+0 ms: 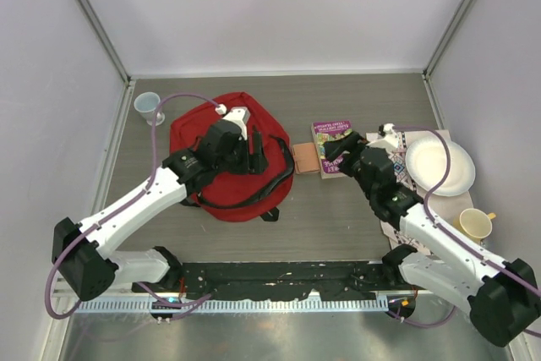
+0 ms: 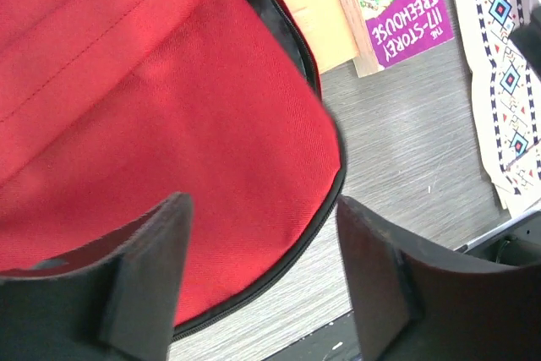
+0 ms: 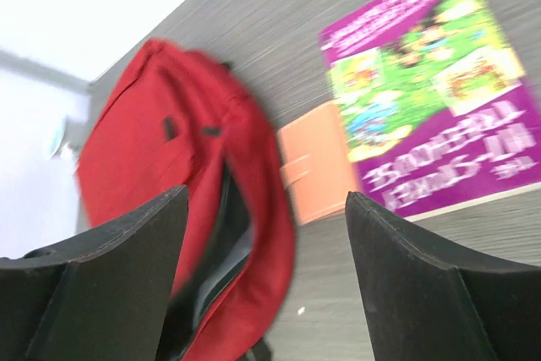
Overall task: Pack the student bag
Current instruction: Pick up the book from the center of the board.
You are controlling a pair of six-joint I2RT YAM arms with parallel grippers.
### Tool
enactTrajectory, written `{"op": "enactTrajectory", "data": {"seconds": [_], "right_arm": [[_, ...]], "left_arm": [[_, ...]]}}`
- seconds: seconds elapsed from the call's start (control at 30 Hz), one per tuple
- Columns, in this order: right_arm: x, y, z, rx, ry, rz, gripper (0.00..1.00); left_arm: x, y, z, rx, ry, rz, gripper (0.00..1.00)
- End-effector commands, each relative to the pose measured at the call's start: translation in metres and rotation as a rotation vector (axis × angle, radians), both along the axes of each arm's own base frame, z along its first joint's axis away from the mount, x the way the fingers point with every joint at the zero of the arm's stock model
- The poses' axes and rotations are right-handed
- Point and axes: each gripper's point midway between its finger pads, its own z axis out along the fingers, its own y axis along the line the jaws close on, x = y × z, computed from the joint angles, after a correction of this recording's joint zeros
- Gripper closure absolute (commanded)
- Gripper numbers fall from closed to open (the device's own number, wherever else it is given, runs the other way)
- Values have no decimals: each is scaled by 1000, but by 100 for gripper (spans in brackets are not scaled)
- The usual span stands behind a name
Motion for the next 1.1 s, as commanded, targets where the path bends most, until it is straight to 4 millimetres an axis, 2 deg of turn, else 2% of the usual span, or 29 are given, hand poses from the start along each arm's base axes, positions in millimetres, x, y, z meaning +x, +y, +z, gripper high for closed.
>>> {"op": "enactTrajectory", "data": {"seconds": [0.0,0.03,0.1,0.13,0.2,0.23,0.27,0.3,0.33,0.5,0.57,0.6,0.67,0.7,0.73,0.77,0.83,0.9,0.97,1.0,1.07], "right_arm": [[18,-37,-17,-22,78,-62,20],[26,-51,-16,-19,81,-95,20],[29,-53,-20,-26,101,-69,20],[34,-62,-17,-24,97,-89,20],[38,-62,-15,-18,103,-58,19],[42,-68,-21,-32,120,-59,19],[44,-70,-22,-34,127,-55,19],[44,-63,-25,-20,142,-10,19],[44,-65,-33,-23,184,-7,19],[57,-79,-43,0,233,7,19],[60,-81,-52,16,267,21,19],[65,-90,-52,29,270,3,19],[68,-90,-55,52,287,26,19],[74,-104,-61,65,305,-4,19],[75,-107,-65,76,318,-5,19],[80,-106,-62,92,297,18,19],[87,-114,-68,111,312,13,19],[90,-113,-70,136,313,42,20],[95,-115,-74,138,320,48,20],[96,-115,-76,143,327,51,20],[101,-116,-79,149,333,52,20]], "left_arm": [[0,-3,39,-57,-82,-20,24],[2,-3,50,-65,-99,-19,22],[3,-3,58,-69,-115,-19,18],[4,-3,65,-79,-131,-15,18],[10,-8,71,-103,-157,-12,13],[13,-11,73,-113,-165,-16,12],[17,-17,78,-131,-180,-22,11],[21,-27,71,-128,-156,-46,11],[24,-34,80,-147,-166,-61,11],[45,-78,84,-213,-142,-151,9],[56,-98,81,-233,-120,-178,8],[60,-105,77,-240,-110,-187,8],[71,-124,67,-266,-75,-202,8],[75,-130,63,-275,-62,-198,8],[79,-137,65,-291,-56,-197,8],[85,-146,50,-299,-17,-191,8],[92,-155,44,-320,2,-178,9],[100,-166,27,-333,41,-157,8],[107,-173,25,-351,47,-149,8],[111,-178,13,-349,70,-131,8],[116,-186,9,-360,75,-121,8]]}}
